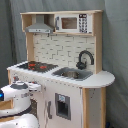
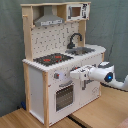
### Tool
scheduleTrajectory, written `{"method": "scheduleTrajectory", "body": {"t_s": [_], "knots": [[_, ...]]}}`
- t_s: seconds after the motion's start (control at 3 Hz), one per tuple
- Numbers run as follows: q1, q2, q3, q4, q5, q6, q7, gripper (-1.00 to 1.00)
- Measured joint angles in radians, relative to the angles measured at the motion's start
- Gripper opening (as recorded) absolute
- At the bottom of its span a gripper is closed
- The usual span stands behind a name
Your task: Play with the kitchen
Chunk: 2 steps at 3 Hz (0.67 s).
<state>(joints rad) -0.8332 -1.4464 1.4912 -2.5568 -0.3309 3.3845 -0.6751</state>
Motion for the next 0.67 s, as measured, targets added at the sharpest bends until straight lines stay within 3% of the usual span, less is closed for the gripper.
{"method": "scheduleTrajectory", "body": {"t_s": [0.33, 0.67], "knots": [[0.004, 0.0, 0.002, 0.016, 0.0, -0.037, 0.0, 1.0], [0.004, 0.0, 0.002, 0.018, 0.0, -0.039, 0.0, -1.0]]}}
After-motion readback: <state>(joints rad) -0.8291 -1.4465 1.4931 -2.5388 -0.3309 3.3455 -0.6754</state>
